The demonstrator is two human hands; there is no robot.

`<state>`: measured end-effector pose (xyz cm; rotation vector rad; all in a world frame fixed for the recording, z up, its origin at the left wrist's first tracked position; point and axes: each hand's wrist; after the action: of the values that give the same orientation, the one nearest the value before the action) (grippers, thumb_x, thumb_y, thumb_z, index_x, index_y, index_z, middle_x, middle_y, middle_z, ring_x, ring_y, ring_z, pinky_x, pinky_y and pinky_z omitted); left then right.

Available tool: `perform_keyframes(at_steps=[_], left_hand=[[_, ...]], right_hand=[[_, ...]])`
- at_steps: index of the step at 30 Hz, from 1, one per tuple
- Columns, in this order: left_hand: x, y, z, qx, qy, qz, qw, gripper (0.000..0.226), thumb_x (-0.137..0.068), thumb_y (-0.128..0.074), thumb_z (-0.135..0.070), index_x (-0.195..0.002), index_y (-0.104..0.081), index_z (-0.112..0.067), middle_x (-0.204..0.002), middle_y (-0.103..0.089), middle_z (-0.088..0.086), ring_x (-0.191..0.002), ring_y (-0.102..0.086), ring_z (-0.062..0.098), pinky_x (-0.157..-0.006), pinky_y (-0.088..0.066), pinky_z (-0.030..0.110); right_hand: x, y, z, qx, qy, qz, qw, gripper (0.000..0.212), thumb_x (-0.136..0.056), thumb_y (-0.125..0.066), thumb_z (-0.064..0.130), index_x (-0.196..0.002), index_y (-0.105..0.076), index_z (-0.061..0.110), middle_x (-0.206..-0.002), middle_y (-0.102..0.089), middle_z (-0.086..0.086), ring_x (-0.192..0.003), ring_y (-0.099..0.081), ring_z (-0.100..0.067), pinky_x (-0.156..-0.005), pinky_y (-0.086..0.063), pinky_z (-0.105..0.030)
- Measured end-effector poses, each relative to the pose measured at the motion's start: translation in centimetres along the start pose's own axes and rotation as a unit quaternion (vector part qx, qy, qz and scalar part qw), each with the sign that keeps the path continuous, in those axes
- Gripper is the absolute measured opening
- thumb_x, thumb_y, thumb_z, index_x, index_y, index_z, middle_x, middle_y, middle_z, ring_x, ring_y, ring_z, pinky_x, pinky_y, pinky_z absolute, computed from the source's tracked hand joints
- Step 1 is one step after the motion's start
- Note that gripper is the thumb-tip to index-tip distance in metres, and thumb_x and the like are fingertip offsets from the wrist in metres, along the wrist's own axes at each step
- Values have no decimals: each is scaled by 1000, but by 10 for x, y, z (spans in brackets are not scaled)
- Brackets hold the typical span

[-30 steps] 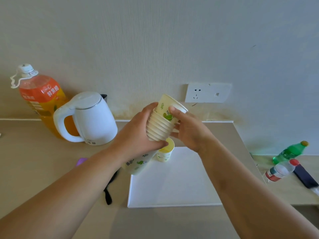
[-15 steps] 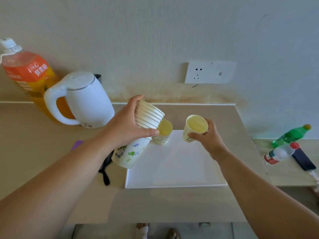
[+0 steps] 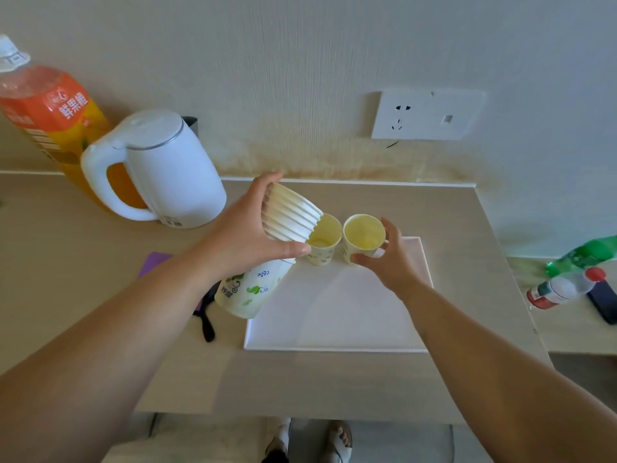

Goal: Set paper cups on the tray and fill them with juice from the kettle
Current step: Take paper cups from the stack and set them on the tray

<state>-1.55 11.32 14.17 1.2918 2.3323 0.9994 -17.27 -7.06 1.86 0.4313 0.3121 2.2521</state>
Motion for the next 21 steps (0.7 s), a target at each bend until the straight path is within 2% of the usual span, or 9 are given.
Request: perform_keyframes(at_steps=[3, 7, 11, 17, 21], left_hand=[[0, -1, 2, 5, 4, 1, 1000, 106, -62, -86, -38, -145, -21, -40, -122, -41, -15, -103, -46, 2, -74, -32, 2], [-1, 0, 2, 4, 5, 5, 1000, 106, -62, -86, -39, -145, -20, -40, -124, -40, -16, -106, -45, 3, -75, -32, 4], [-1, -2, 0, 0, 7, 6, 1000, 107, -62, -86, -40, -146, -19, -40, -125, -40, -16, -108, -45, 4, -86, -32, 16], [-2, -5, -1, -4, 1, 10, 1000, 108, -62, -86, -39, -147, -19, -39, -127, -43, -13, -109, -46, 5, -89, -32, 19], [-1, -7, -3, -1, -1, 11, 1000, 108, -63, -86, -38, -147, -19, -38, -127, -43, -12, -110, -46, 5, -88, -32, 19]], right_hand=[[3, 1, 1, 30, 14, -2, 999, 78, -74, -78, 0, -140, -38, 9, -123, -56, -10, -113, -54, -23, -63, -37, 4], [2, 5, -2, 44, 13, -18, 999, 68, -75, -78, 3, -134, -45, 7, -110, -59, -7, -101, -56, -19, -58, -38, 3], [0, 7, -3, 54, 10, -16, 998, 67, -75, -78, 4, -134, -45, 8, -110, -58, -6, -97, -53, -16, -59, -38, 4], [-5, 4, -8, 63, 6, 0, 998, 63, -76, -79, 10, -130, -47, 11, -110, -60, -3, -97, -55, -15, -61, -38, 1], [-7, 4, -10, 59, 19, -7, 998, 59, -75, -78, 5, -126, -49, 11, -106, -58, -1, -97, -54, -15, -62, -37, 3]])
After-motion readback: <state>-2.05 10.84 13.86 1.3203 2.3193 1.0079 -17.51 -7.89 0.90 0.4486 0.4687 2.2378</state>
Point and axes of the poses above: each hand's wrist, its own x-axis away from the middle knuckle, its own y-axis out of the back of the hand, z = x × y
